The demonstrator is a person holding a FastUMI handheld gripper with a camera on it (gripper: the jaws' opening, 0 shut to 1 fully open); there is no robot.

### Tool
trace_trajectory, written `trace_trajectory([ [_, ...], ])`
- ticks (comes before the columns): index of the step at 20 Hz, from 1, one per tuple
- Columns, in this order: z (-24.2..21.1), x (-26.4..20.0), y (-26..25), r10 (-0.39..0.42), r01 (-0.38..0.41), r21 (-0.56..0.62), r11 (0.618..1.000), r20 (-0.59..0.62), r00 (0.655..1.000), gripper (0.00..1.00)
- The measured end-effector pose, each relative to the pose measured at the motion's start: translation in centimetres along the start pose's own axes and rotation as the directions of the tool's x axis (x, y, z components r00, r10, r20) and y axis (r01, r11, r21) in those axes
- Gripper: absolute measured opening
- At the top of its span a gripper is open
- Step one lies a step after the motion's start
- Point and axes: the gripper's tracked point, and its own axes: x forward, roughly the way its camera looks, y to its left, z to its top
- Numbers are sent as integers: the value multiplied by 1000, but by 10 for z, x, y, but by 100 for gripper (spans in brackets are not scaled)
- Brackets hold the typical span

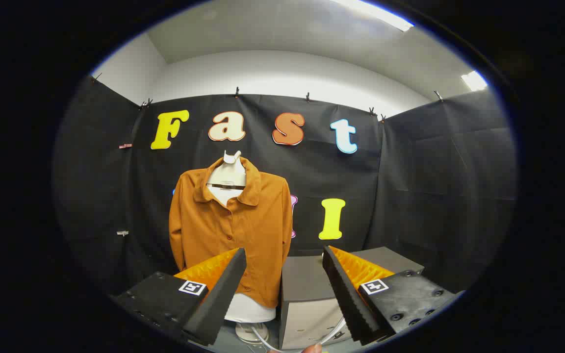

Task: Iron the clothes twice with a garment steamer, once on the left side and once on the right side.

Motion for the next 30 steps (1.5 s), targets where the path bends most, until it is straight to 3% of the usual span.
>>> trace_trajectory([
  [12,4,-7,-12,-19,19,-2,1000,1,1000,98],
  [24,12,12,3,39,-39,34,999,-19,999,98],
  [30,-16,66,-40,61,-42,108,993,-183,981,98],
])
